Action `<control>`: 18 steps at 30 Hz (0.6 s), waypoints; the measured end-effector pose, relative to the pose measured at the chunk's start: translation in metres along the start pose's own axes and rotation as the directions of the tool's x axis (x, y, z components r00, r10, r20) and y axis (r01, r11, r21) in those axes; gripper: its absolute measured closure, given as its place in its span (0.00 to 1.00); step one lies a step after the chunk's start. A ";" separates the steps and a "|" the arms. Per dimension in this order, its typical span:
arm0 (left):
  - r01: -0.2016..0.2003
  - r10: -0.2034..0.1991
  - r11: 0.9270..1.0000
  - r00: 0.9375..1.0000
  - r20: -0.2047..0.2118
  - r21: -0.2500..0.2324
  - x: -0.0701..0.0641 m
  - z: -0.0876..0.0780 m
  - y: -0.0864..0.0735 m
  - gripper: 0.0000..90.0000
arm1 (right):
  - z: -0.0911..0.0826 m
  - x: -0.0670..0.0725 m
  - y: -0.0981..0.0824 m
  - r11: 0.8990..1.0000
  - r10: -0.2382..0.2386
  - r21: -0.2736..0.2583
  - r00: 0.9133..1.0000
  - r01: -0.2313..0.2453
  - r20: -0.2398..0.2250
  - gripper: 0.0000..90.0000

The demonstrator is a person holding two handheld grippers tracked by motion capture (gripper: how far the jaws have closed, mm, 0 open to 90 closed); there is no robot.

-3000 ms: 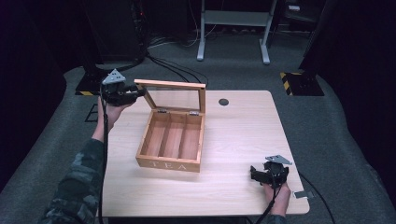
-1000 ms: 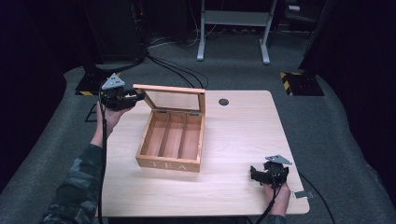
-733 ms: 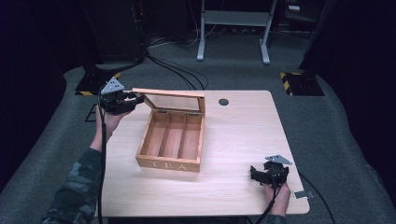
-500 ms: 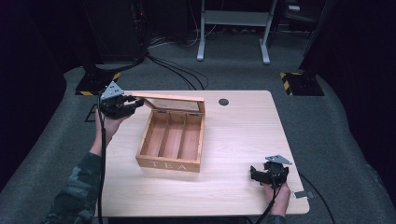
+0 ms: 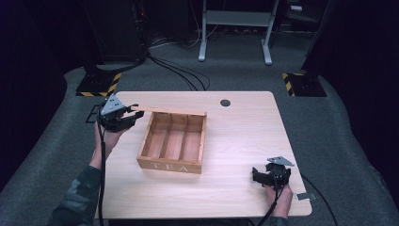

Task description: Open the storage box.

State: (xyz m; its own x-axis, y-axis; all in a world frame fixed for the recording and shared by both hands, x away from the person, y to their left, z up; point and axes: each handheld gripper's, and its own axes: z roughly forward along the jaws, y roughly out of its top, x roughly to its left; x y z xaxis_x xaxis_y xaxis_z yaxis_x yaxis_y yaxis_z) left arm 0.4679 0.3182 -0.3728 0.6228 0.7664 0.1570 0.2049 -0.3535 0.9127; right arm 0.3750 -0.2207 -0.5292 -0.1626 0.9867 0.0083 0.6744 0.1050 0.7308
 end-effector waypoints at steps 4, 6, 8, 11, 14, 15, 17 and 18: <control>-0.003 0.003 1.000 1.000 0.001 -0.004 -0.007 -0.004 -0.012 0.68 | 0.000 0.000 0.000 1.000 0.000 0.000 1.000 0.000 0.001 0.08; -0.002 0.002 1.000 1.000 -0.001 -0.004 -0.008 -0.005 -0.014 0.68 | 0.000 0.000 0.000 1.000 0.000 0.000 1.000 0.000 0.001 0.08; 0.007 -0.007 1.000 1.000 0.003 -0.008 -0.010 -0.006 -0.018 0.68 | 0.000 0.000 0.000 1.000 -0.001 0.000 1.000 0.001 0.001 0.08; 0.028 -0.028 0.999 1.000 0.011 -0.019 -0.013 -0.007 -0.028 0.67 | 0.000 0.000 0.000 1.000 0.000 0.000 1.000 0.000 0.001 0.08; 0.032 -0.032 0.999 0.999 0.012 -0.019 -0.016 -0.008 -0.034 0.66 | 0.000 0.000 0.000 1.000 0.000 0.000 1.000 0.000 0.001 0.08; 0.044 -0.044 0.999 0.999 0.015 -0.022 -0.019 -0.009 -0.041 0.66 | 0.000 0.000 0.000 1.000 -0.002 0.000 1.000 0.002 0.000 0.08; 0.044 -0.043 0.999 0.999 0.018 -0.020 -0.020 -0.010 -0.044 0.66 | 0.000 0.000 0.000 1.000 0.000 0.000 1.000 0.000 0.001 0.08; 0.052 -0.052 0.998 0.998 0.022 -0.020 -0.021 -0.010 -0.048 0.65 | 0.000 0.000 0.000 1.000 -0.003 0.001 1.000 0.003 0.000 0.08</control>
State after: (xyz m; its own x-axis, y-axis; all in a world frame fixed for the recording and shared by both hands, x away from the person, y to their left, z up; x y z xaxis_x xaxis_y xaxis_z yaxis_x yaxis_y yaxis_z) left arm 0.4374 0.3245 -0.4166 0.6282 0.7714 0.1011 0.2219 -0.3022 0.9271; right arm 0.3750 -0.2208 -0.5293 -0.1644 0.9864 0.0057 0.6746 0.1082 0.7302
